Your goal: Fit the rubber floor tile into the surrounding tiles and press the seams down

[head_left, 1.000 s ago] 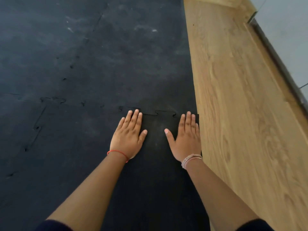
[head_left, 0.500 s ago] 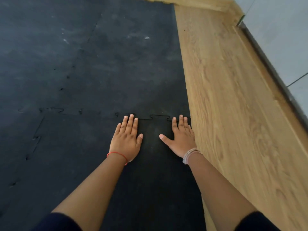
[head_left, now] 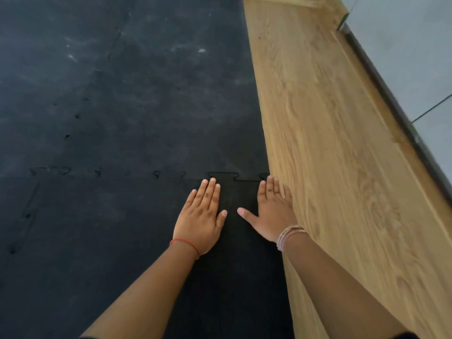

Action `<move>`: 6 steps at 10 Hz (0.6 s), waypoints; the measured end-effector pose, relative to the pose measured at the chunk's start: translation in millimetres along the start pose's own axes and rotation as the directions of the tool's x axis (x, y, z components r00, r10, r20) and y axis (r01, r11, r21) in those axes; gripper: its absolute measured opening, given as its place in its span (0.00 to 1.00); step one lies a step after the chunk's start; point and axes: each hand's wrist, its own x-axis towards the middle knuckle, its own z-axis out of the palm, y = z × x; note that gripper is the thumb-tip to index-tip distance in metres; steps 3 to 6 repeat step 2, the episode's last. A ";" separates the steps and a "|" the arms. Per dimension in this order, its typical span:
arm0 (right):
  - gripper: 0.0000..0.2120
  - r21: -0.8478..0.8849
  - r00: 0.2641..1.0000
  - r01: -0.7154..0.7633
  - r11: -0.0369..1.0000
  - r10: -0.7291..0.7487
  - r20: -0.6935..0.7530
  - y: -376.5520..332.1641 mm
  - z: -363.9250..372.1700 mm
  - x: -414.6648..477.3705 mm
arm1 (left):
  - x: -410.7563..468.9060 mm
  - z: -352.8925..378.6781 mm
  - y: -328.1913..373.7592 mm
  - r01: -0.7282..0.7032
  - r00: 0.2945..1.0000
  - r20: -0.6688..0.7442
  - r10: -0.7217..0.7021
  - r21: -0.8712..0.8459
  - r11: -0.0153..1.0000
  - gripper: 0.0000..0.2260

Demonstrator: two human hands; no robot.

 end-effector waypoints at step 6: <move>0.38 0.102 0.998 -0.061 0.993 0.060 0.016 -1.7 -5.7 -19.7 | -2.3 -10.6 1.6 -0.001 0.998 0.059 -0.002 0.051 0.999 0.36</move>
